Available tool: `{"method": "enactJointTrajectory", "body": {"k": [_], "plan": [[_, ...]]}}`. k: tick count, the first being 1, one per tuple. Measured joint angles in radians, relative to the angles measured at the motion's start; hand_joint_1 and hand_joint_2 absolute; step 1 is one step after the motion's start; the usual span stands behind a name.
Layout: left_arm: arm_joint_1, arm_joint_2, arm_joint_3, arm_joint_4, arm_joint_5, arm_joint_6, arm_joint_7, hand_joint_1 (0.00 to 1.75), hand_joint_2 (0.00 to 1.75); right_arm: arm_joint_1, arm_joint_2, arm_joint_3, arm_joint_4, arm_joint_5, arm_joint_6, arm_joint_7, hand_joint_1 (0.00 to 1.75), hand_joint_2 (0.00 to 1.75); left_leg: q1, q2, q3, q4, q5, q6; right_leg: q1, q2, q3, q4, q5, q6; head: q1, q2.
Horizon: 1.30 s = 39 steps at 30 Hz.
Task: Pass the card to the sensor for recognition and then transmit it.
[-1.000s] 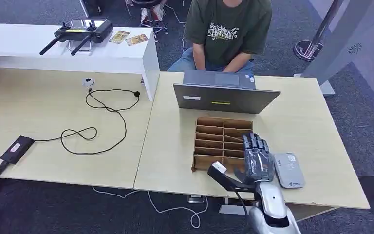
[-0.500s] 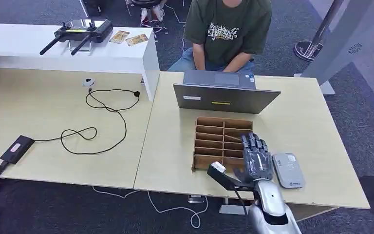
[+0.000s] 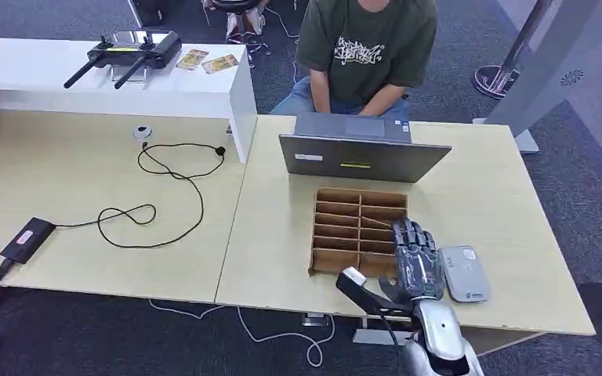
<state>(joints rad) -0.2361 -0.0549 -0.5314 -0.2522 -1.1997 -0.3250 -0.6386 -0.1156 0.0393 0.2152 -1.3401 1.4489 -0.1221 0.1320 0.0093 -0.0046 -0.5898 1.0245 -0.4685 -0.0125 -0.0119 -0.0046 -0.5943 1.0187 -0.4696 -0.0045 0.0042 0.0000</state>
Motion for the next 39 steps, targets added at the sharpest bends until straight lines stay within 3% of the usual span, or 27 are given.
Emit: {"method": "enactJointTrajectory", "body": {"k": [22,23,24,25,26,29,39], "plan": [[0.000,0.000,0.000,0.000,0.000,-0.012,-0.002,0.00,0.00,-0.008,0.000,0.000,0.008,-0.034,0.009,-0.017,0.00,1.75,0.000,0.000,0.000,0.000,0.000,0.000,0.000,0.000,0.000,0.000,0.000,0.000,0.000,0.000],[0.000,0.000,0.000,0.000,0.000,-0.012,-0.002,0.00,0.00,-0.008,0.000,0.000,0.010,-0.034,0.008,-0.018,0.31,1.75,0.000,0.000,0.000,0.000,0.000,0.000,0.000,0.000,0.000,0.000,0.000,0.000,0.000,0.000],[0.000,0.000,0.000,0.000,0.000,-0.012,-0.003,0.00,0.00,-0.008,0.000,0.000,0.011,-0.034,0.007,-0.018,1.29,1.75,0.000,0.000,0.000,0.000,0.000,0.000,0.000,0.000,0.000,0.000,0.000,0.000,0.000,0.000],[0.000,0.000,0.000,0.000,0.000,-0.012,-0.003,0.00,0.00,-0.008,0.000,0.000,0.012,-0.034,0.006,-0.018,1.29,1.75,0.000,0.000,0.000,0.000,0.000,0.000,0.000,0.000,0.000,0.000,0.000,0.000,0.000,0.000],[0.000,0.000,0.000,0.000,0.000,-0.012,-0.003,0.00,0.00,-0.009,0.000,0.000,0.013,-0.034,0.005,-0.019,1.57,1.75,0.000,0.000,0.000,0.000,0.000,0.000,0.000,0.000,0.000,0.000,0.000,0.000,0.000,0.000],[0.000,0.000,0.000,0.000,0.000,-0.012,-0.003,0.00,0.00,-0.010,0.000,0.000,0.014,-0.034,-0.003,-0.021,1.69,1.75,0.000,0.000,0.000,0.000,0.000,0.000,0.000,0.000,0.000,0.000,0.000,0.000,0.000,0.000],[0.000,0.000,0.000,0.000,0.000,-0.010,-0.009,0.00,0.00,-0.016,0.000,0.000,0.014,-0.031,-0.023,-0.025,1.57,1.75,0.000,0.000,0.000,0.000,0.000,0.000,0.000,0.000,0.000,0.000,0.000,0.000,0.000,0.000]]}}
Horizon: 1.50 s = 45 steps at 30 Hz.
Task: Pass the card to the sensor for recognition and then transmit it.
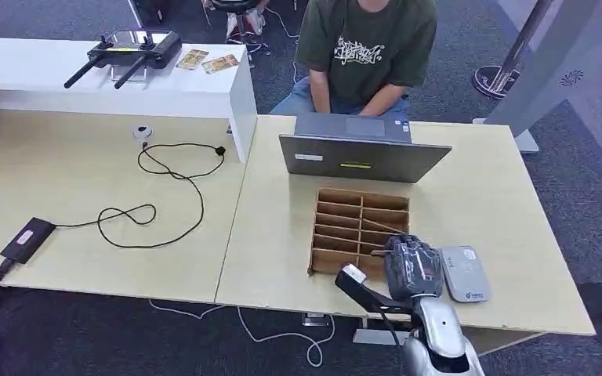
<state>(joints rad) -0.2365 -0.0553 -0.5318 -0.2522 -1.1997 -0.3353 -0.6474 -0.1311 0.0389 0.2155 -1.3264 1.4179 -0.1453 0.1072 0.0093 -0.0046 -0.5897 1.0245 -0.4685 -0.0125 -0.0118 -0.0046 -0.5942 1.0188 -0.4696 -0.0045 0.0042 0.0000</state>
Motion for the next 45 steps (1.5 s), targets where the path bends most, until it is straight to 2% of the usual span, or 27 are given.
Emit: {"method": "enactJointTrajectory", "body": {"k": [8,16,19,23,25,28,29,30,31,33,35,36,38,43,45], "plan": [[0.000,0.000,0.000,0.000,0.000,0.000,0.000,0.00,0.00,-0.001,0.000,0.000,0.001,-0.001,-0.011,-0.006,1.40,1.75,0.000,0.000,0.000,0.000,0.000,0.000,0.000,0.000,0.000,0.000,0.000,0.000,0.000,0.000],[0.000,0.000,0.000,0.000,0.000,0.000,-0.001,0.00,0.00,-0.001,0.000,0.000,0.002,-0.004,-0.017,-0.006,1.40,1.75,0.000,0.000,0.000,0.000,0.000,0.000,0.000,0.000,0.000,0.000,0.000,0.000,0.000,0.000],[0.000,0.000,-0.001,0.000,0.000,0.001,-0.003,0.00,0.00,-0.001,0.000,0.000,0.003,-0.005,-0.021,-0.009,1.34,1.75,0.000,0.000,0.000,0.000,0.000,0.000,0.000,0.000,0.000,0.000,0.000,0.000,0.000,0.000],[0.000,0.000,-0.001,0.000,0.000,0.003,-0.003,0.00,0.00,0.000,0.000,0.000,0.002,-0.020,-0.026,-0.010,1.40,1.75,0.000,0.000,0.000,0.000,0.000,0.000,0.000,0.000,0.000,0.000,0.000,0.000,0.000,0.000],[0.000,0.000,-0.001,0.000,0.000,0.006,-0.003,0.00,0.00,0.004,0.000,-0.003,-0.005,-0.036,-0.050,-0.015,1.48,1.75,0.000,0.000,0.000,0.000,0.000,0.000,0.000,0.000,0.000,0.000,0.000,0.000,0.000,0.000],[0.000,0.000,-0.001,0.000,0.000,0.011,-0.003,0.00,0.00,0.011,0.000,-0.013,-0.032,-0.066,-0.088,-0.027,1.50,1.75,0.000,0.000,0.000,0.000,0.000,0.000,0.000,0.000,0.000,0.000,0.000,0.000,0.000,0.000],[0.000,0.000,-0.001,0.000,0.000,0.013,-0.003,0.00,0.00,0.015,0.000,-0.017,-0.043,-0.076,-0.099,-0.031,1.41,1.75,0.000,0.000,0.000,0.000,0.000,0.000,0.000,0.000,0.000,0.000,0.000,0.000,0.000,0.000],[0.000,0.000,-0.002,0.000,0.000,0.014,-0.003,0.00,0.00,0.019,0.000,-0.022,-0.057,-0.084,-0.111,-0.036,1.41,1.75,0.000,0.000,0.000,0.000,0.000,0.000,0.000,0.000,0.000,0.000,0.000,0.000,0.000,0.000],[0.000,0.000,-0.002,0.000,0.000,0.014,-0.003,0.00,0.00,0.024,0.000,-0.027,-0.071,-0.095,-0.124,-0.042,1.27,1.75,0.000,0.000,0.000,0.000,0.000,0.000,0.000,0.000,0.000,0.000,0.000,0.000,0.000,0.000],[0.001,0.000,-0.002,0.000,0.002,0.017,-0.005,0.00,0.00,0.036,0.000,-0.034,-0.099,-0.114,-0.153,-0.055,1.33,1.75,0.000,0.000,0.000,0.000,0.000,0.000,0.000,0.000,0.000,0.000,0.000,0.000,0.000,0.000],[0.001,0.000,-0.002,0.000,0.002,0.017,-0.006,0.00,0.00,0.045,0.000,-0.041,-0.124,-0.141,-0.182,-0.071,1.48,1.75,0.000,0.000,0.000,0.000,0.000,0.000,0.000,0.000,0.000,0.000,0.000,0.000,0.000,0.000],[0.001,-0.001,-0.002,0.000,0.003,0.017,-0.007,0.00,0.00,0.050,0.001,-0.046,-0.138,-0.156,-0.199,-0.080,1.48,1.75,0.000,0.000,0.000,0.000,0.000,0.000,0.000,0.000,0.000,0.000,0.000,0.000,0.000,0.000],[0.001,-0.001,-0.002,0.000,0.003,0.015,-0.007,0.00,0.00,0.058,0.004,-0.058,-0.167,-0.199,-0.229,-0.101,1.62,1.75,0.000,0.000,0.000,0.000,0.000,0.000,0.000,0.000,0.000,0.000,0.000,0.000,0.000,0.000],[0.000,-0.002,-0.002,0.000,0.004,0.011,-0.007,0.00,0.00,0.082,0.023,-0.094,-0.236,-0.349,-0.276,-0.157,1.69,1.75,0.000,0.000,0.000,0.000,0.000,0.000,0.000,0.000,0.000,0.000,0.000,0.000,0.000,0.000],[0.000,-0.002,-0.002,0.000,0.006,0.011,-0.007,0.00,0.00,0.091,0.035,-0.113,-0.257,-0.425,-0.286,-0.182,1.64,1.75,0.000,0.000,0.000,0.000,0.000,0.000,0.000,0.000,0.000,0.000,0.000,0.000,0.000,0.000]]}}
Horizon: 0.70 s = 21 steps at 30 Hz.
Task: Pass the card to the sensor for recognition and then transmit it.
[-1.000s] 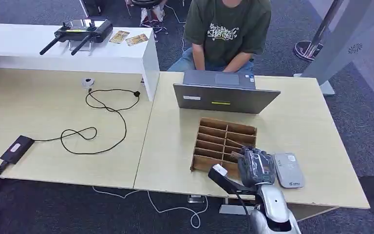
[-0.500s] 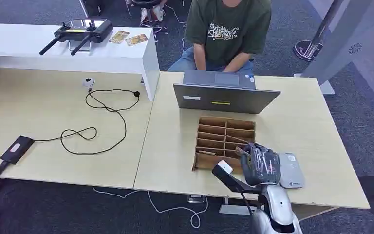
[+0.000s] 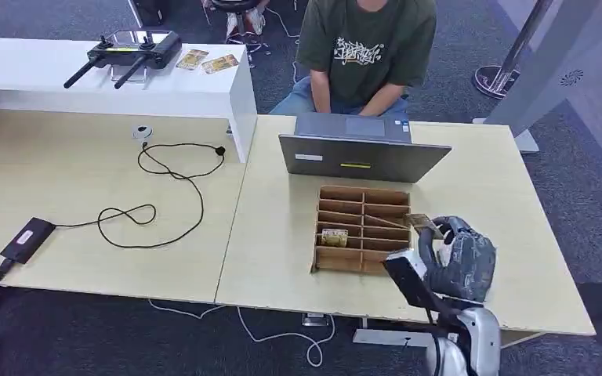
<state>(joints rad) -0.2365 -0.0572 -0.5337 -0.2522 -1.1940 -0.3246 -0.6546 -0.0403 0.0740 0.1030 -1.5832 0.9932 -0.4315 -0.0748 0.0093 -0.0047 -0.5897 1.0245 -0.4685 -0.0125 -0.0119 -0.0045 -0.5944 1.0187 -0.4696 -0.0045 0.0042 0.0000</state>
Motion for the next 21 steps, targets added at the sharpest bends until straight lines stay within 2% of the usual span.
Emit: {"method": "enactJointTrajectory", "body": {"k": [2,3,9,15,21], "plan": [[0.000,-0.001,0.000,0.000,0.001,0.000,0.000,0.00,0.00,0.009,0.012,-0.018,-0.016,-0.075,-0.003,-0.027,1.71,1.75,0.000,0.000,0.000,0.000,0.000,0.000,0.000,0.000,0.000,0.000,0.000,0.000,0.000,0.000],[0.000,-0.002,0.000,0.000,0.002,0.000,0.000,0.00,0.00,0.012,0.019,-0.028,-0.024,-0.123,-0.004,-0.041,1.66,1.75,0.000,0.000,0.000,0.000,0.000,0.000,0.000,0.000,0.000,0.000,0.000,0.000,0.000,0.000],[0.000,-0.004,0.000,0.000,0.006,-0.004,0.006,0.00,0.00,0.031,0.063,-0.100,-0.064,-0.388,0.010,-0.133,1.68,1.75,0.000,0.000,0.000,0.000,0.000,0.000,0.000,0.000,0.000,0.000,0.000,0.000,0.000,0.000],[-0.001,-0.009,0.000,0.000,0.009,-0.009,0.015,0.00,0.00,0.040,0.104,-0.175,-0.083,-0.485,-0.012,-0.177,1.69,1.75,0.000,0.000,0.000,0.000,0.000,0.000,0.000,0.000,0.000,0.000,0.000,0.000,0.000,0.000],[-0.003,-0.009,0.000,0.000,0.009,-0.001,0.017,0.00,0.00,0.043,0.129,-0.235,-0.084,-0.508,-0.036,-0.188,1.73,1.75,0.000,0.000,0.000,0.000,0.000,0.000,0.000,0.000,0.000,0.000,0.000,0.000,0.000,0.000]]}}
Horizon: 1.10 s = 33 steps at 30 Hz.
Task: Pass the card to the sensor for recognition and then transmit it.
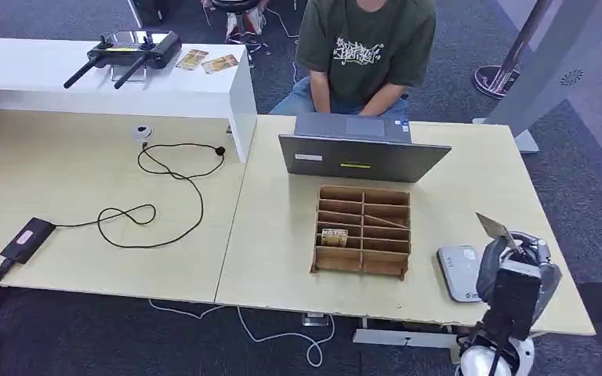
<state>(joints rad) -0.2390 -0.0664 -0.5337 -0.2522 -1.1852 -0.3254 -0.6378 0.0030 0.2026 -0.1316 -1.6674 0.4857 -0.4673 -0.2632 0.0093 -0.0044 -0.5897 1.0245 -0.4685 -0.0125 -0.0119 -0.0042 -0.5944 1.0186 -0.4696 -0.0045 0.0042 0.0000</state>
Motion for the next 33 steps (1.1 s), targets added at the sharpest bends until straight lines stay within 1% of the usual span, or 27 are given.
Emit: {"method": "enactJointTrajectory", "body": {"k": [7,10,11,13,18,19,25,26,27,29,31,33], "plan": [[0.000,-0.005,0.000,0.000,-0.002,0.003,0.002,0.00,0.00,0.004,0.010,-0.050,-0.006,-0.039,-0.047,-0.030,1.71,1.75,0.000,0.000,0.000,0.000,0.000,0.000,0.000,0.000,0.000,0.000,0.000,0.000,0.000,0.000],[0.000,-0.006,0.000,0.000,-0.002,0.003,0.003,0.00,0.00,0.006,0.013,-0.071,-0.011,-0.048,-0.066,-0.045,1.68,1.75,0.000,0.000,0.000,0.000,0.000,0.000,0.000,0.000,0.000,0.000,0.000,0.000,0.000,0.000],[-0.001,-0.007,0.000,0.000,-0.003,0.002,0.003,0.00,0.00,0.007,0.013,-0.074,-0.014,-0.055,-0.070,-0.050,1.62,1.75,0.000,0.000,0.000,0.000,0.000,0.000,0.000,0.000,0.000,0.000,0.000,0.000,0.000,0.000],[-0.001,-0.008,0.000,0.000,-0.003,0.002,0.003,0.00,0.00,0.009,0.015,-0.082,-0.015,-0.060,-0.081,-0.060,1.61,1.75,0.000,0.000,0.000,0.000,0.000,0.000,0.000,0.000,0.000,0.000,0.000,0.000,0.000,0.000],[-0.001,-0.010,0.000,0.000,-0.003,0.001,0.003,0.00,0.00,0.010,0.016,-0.091,-0.018,-0.060,-0.112,-0.088,1.55,1.75,0.000,0.000,0.000,0.000,0.000,0.000,0.000,0.000,0.000,0.000,0.000,0.000,0.000,0.000],[-0.001,-0.010,0.000,0.000,-0.003,0.001,0.003,0.00,0.00,0.010,0.016,-0.092,-0.018,-0.060,-0.118,-0.092,1.59,1.75,0.000,0.000,0.000,0.000,0.000,0.000,0.000,0.000,0.000,0.000,0.000,0.000,0.000,0.000],[-0.001,-0.012,0.000,0.000,-0.005,-0.006,0.002,0.00,0.00,0.010,0.018,-0.095,-0.018,-0.057,-0.156,-0.120,1.55,1.75,0.000,0.000,0.000,0.000,0.000,0.000,0.000,0.000,0.000,0.000,0.000,0.000,0.000,0.000],[-0.001,-0.013,0.000,0.000,-0.005,-0.008,0.002,0.00,0.00,0.009,0.018,-0.095,-0.018,-0.052,-0.164,-0.126,1.54,1.75,0.000,0.000,0.000,0.000,0.000,0.000,0.000,0.000,0.000,0.000,0.000,0.000,0.000,0.000],[-0.001,-0.013,0.000,0.000,-0.006,-0.009,0.001,0.00,0.00,0.009,0.018,-0.095,-0.017,-0.038,-0.176,-0.129,1.59,1.75,0.000,0.000,0.000,0.000,0.000,0.000,0.000,0.000,0.001,0.000,0.000,0.000,0.000,0.000],[-0.001,-0.014,0.000,0.000,-0.008,-0.010,0.000,0.00,0.00,0.002,0.018,-0.094,-0.015,-0.010,-0.193,-0.132,1.55,1.75,0.000,0.000,0.000,0.000,0.000,0.000,0.000,0.000,0.001,0.000,0.000,0.000,0.000,0.000],[-0.002,-0.014,0.000,0.000,-0.009,-0.014,-0.002,0.00,0.00,-0.010,0.018,-0.093,-0.010,0.036,-0.216,-0.132,1.57,1.75,0.000,0.000,0.000,0.000,0.000,0.000,0.000,0.000,0.001,0.000,0.000,0.000,0.000,0.000],[-0.003,-0.014,0.000,0.000,-0.009,-0.019,-0.003,0.00,0.00,-0.027,0.018,-0.090,-0.003,0.107,-0.219,-0.124,1.57,1.75,0.000,0.000,0.000,0.000,0.000,0.000,0.000,0.000,0.001,0.000,0.000,0.000,0.000,0.000]]}}
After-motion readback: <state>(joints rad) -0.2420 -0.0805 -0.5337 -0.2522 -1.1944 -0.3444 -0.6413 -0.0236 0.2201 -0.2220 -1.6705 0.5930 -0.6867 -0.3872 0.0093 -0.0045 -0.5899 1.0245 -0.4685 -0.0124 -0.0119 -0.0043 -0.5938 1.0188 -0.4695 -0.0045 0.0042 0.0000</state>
